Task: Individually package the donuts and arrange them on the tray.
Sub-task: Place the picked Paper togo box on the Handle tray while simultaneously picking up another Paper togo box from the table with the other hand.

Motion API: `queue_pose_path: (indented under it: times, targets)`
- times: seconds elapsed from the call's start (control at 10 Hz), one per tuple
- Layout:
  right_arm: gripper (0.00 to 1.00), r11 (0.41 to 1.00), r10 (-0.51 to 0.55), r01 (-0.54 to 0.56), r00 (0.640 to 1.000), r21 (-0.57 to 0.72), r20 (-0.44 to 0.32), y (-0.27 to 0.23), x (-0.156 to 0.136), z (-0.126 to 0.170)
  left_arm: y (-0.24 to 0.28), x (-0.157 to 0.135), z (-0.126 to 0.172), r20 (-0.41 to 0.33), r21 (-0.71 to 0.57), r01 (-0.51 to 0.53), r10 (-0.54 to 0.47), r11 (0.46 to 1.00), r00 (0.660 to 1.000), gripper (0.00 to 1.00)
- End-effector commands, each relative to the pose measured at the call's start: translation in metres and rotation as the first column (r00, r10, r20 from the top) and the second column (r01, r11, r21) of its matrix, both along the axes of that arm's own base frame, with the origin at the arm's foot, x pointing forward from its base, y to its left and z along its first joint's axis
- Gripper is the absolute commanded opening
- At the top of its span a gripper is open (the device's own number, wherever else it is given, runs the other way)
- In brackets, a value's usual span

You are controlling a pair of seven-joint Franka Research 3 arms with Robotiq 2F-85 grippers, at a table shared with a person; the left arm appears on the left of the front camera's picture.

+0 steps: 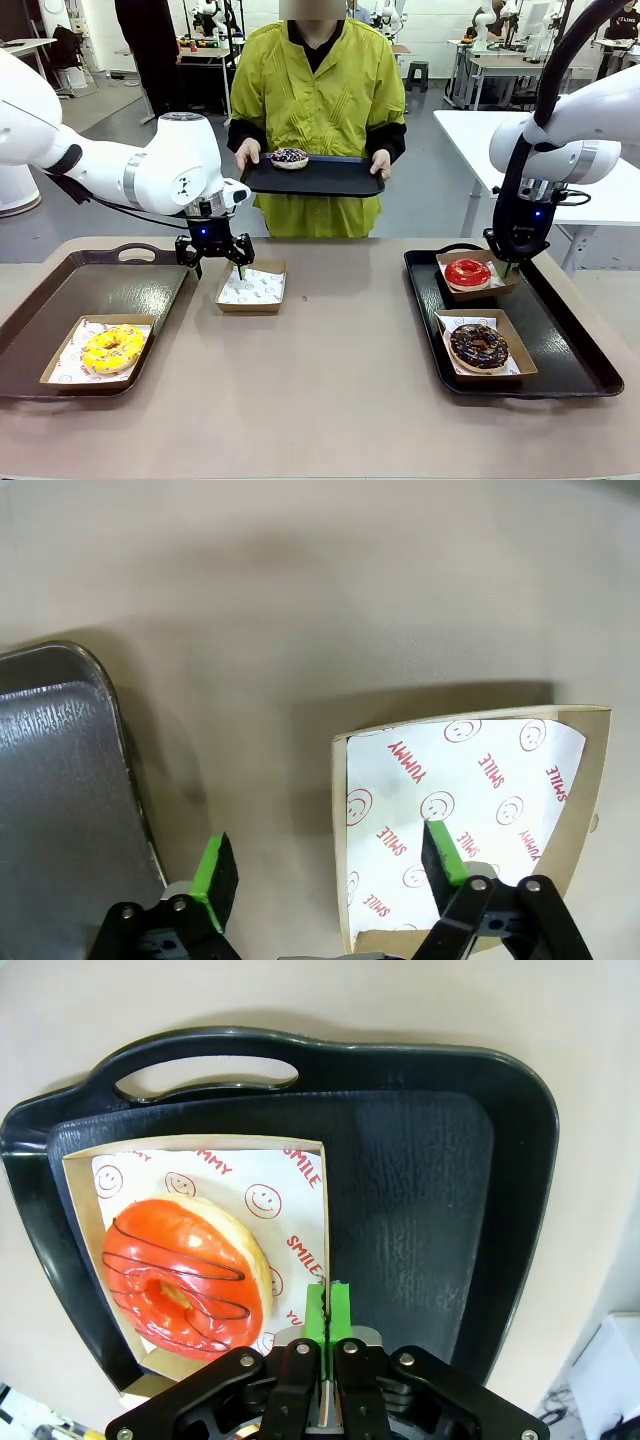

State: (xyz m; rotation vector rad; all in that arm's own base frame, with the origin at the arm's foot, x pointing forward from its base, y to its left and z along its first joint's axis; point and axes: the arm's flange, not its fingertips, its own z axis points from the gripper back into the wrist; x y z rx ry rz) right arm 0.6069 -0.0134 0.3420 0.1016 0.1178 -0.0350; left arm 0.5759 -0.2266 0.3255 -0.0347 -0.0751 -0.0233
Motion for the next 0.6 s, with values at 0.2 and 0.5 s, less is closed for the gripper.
queue_pose_path:
  times: [0.2, 0.5]
  targets:
    - [1.0, 1.0, 0.019, -0.02, 1.0, -0.01, -0.017, 0.0016, 0.0058, 0.0002, -0.0039, 0.0035, 0.0057, 0.004, -0.016, 0.001, -0.001, 1.0, 1.0, 0.35]
    - [0.95, 1.0, 0.017, -0.017, 1.0, -0.003, -0.021, 0.0019, 0.0061, -0.0005, -0.004, 0.0037, 0.0064, -0.001, -0.017, 0.002, -0.002, 1.0, 1.0, 0.0]
